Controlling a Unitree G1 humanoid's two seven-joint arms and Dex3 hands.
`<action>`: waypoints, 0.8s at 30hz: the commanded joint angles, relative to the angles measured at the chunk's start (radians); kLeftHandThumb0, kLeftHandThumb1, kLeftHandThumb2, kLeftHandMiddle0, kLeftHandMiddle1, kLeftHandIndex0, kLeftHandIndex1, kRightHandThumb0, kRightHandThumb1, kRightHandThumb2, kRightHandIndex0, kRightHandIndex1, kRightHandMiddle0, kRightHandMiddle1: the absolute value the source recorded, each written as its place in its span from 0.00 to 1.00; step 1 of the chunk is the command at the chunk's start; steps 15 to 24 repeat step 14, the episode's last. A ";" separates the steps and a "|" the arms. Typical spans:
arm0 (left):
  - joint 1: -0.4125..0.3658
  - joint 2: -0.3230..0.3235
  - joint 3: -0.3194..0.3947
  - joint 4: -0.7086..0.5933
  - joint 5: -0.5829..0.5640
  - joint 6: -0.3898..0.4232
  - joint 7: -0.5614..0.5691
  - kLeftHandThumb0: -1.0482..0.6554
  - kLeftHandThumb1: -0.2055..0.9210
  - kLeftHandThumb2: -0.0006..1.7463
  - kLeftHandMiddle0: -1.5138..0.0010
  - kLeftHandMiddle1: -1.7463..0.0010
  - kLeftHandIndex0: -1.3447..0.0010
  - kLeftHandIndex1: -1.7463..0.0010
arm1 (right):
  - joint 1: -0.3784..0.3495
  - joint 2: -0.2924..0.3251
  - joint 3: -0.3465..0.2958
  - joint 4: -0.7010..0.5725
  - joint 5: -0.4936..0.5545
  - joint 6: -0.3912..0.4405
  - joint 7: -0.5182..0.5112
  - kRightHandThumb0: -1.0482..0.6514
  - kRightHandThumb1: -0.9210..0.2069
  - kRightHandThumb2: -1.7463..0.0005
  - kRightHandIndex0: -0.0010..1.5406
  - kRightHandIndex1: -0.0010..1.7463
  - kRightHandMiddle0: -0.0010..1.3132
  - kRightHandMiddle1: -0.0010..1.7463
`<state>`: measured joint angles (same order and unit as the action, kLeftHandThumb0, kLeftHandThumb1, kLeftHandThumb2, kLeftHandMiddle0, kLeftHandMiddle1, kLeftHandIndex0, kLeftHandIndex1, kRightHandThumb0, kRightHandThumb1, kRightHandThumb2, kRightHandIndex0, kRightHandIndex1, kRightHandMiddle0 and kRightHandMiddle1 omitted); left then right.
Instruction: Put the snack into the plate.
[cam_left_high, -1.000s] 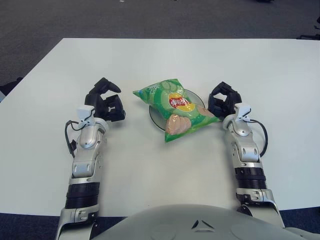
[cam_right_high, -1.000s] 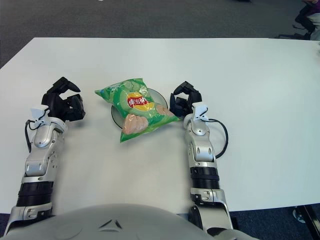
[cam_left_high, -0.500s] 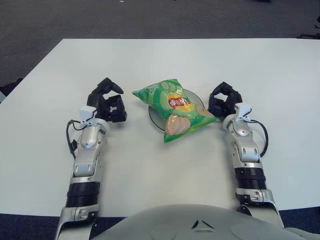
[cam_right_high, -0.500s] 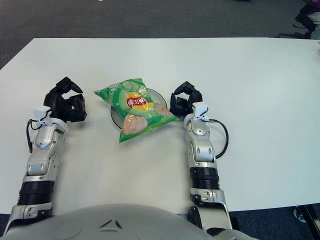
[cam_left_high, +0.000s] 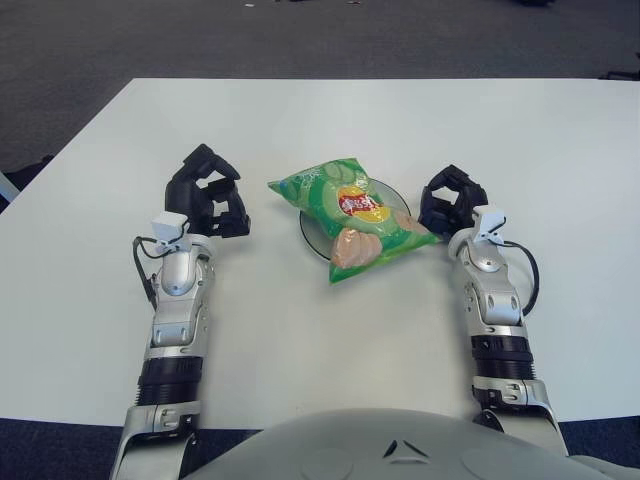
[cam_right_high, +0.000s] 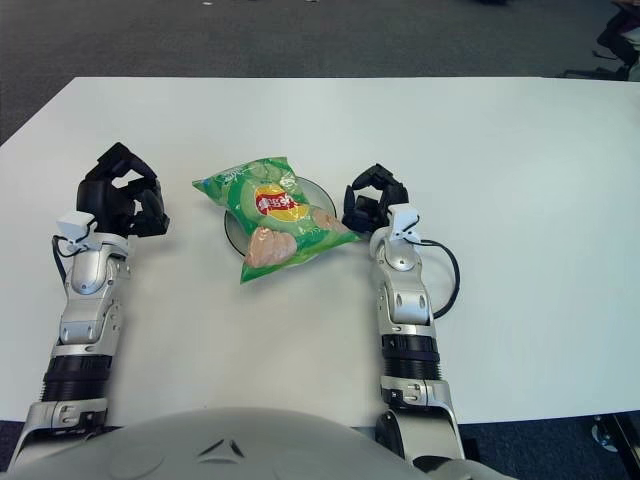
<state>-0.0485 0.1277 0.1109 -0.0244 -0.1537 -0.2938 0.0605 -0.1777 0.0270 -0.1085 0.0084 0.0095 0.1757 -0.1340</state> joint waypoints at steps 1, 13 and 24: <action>0.122 -0.124 -0.040 0.114 -0.006 -0.011 0.007 0.26 0.22 0.95 0.10 0.00 0.37 0.00 | 0.061 0.019 -0.015 0.046 0.032 -0.033 0.015 0.32 0.60 0.19 0.84 1.00 0.51 1.00; 0.121 -0.115 -0.040 0.112 -0.027 0.009 -0.010 0.25 0.21 0.96 0.10 0.00 0.36 0.00 | 0.054 0.034 -0.034 0.116 0.091 -0.199 0.049 0.31 0.63 0.17 0.85 1.00 0.54 1.00; 0.121 -0.114 -0.040 0.112 -0.028 0.010 -0.011 0.25 0.21 0.96 0.10 0.00 0.36 0.00 | 0.052 0.035 -0.034 0.122 0.093 -0.210 0.050 0.31 0.64 0.17 0.85 1.00 0.54 1.00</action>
